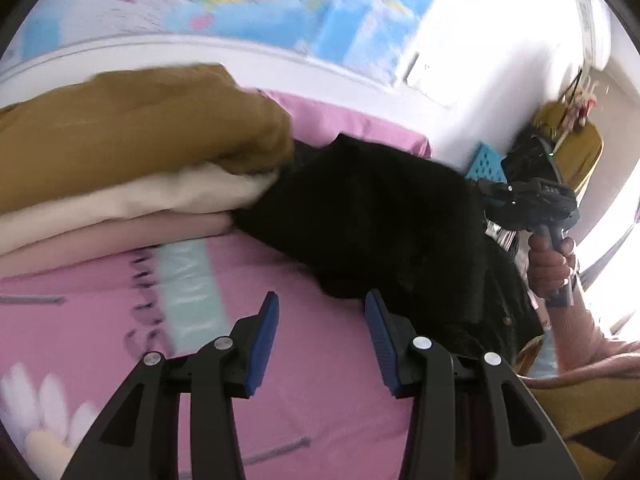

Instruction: Fold large clothes

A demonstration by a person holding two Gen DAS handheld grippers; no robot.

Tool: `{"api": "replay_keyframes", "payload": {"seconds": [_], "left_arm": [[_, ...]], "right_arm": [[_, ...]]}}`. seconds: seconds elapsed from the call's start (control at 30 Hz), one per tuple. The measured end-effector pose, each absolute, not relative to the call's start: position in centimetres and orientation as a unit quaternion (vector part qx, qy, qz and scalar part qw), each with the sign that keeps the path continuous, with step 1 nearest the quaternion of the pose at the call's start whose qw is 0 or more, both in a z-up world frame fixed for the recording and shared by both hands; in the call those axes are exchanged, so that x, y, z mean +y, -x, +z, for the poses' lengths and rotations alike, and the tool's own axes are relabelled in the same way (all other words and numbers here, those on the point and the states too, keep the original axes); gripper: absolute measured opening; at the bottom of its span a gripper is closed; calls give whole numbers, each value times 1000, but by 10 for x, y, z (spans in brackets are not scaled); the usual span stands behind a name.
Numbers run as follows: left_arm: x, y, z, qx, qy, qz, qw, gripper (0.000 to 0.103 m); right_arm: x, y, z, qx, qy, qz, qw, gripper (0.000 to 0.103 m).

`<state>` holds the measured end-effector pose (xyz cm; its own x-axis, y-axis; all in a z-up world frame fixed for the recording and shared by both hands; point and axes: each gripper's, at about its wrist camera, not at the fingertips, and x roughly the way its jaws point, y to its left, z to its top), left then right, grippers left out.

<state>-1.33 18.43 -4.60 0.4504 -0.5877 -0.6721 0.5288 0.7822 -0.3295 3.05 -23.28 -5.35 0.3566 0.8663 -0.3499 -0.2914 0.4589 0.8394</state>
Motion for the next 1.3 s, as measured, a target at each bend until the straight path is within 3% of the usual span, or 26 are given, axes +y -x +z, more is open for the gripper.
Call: {"api": "replay_keyframes", "payload": {"seconds": [0.07, 0.13, 0.23, 0.33, 0.6, 0.63, 0.7, 0.77, 0.8, 1.07, 1.3], "left_arm": [[163, 1, -54, 419, 23, -333, 844, 43], [145, -10, -60, 425, 17, -342, 838, 43], [124, -25, -64, 430, 3, -337, 837, 43], [118, -31, -64, 432, -1, -335, 838, 43], [107, -38, -58, 431, -1, -325, 841, 43], [106, -39, -58, 432, -1, -325, 841, 43], [105, -39, -58, 432, -2, -324, 842, 43], [105, -37, -57, 431, -2, -323, 842, 43], [106, -36, -55, 430, -2, -323, 843, 43], [109, -26, -22, 388, 19, -348, 853, 48], [82, -17, -1, 356, -6, -369, 859, 55]], "right_arm": [[-254, -34, -78, 440, -361, 328, 754, 50], [-272, -30, -94, 448, -360, 279, 769, 53], [-282, -15, -87, 432, -348, 263, 790, 74], [-262, 12, -58, 406, -268, 280, 828, 95], [-152, 67, -43, 388, 62, 326, 860, 96], [-137, 70, -50, 386, 114, 319, 858, 94], [-126, 69, -62, 389, 161, 298, 857, 74], [-132, 58, -67, 408, 153, 293, 851, 17], [-143, 52, -62, 412, 123, 301, 851, 10], [-288, 10, 32, 312, -191, 339, 867, 3], [-389, -21, 27, 279, -353, 294, 844, 3]]}}
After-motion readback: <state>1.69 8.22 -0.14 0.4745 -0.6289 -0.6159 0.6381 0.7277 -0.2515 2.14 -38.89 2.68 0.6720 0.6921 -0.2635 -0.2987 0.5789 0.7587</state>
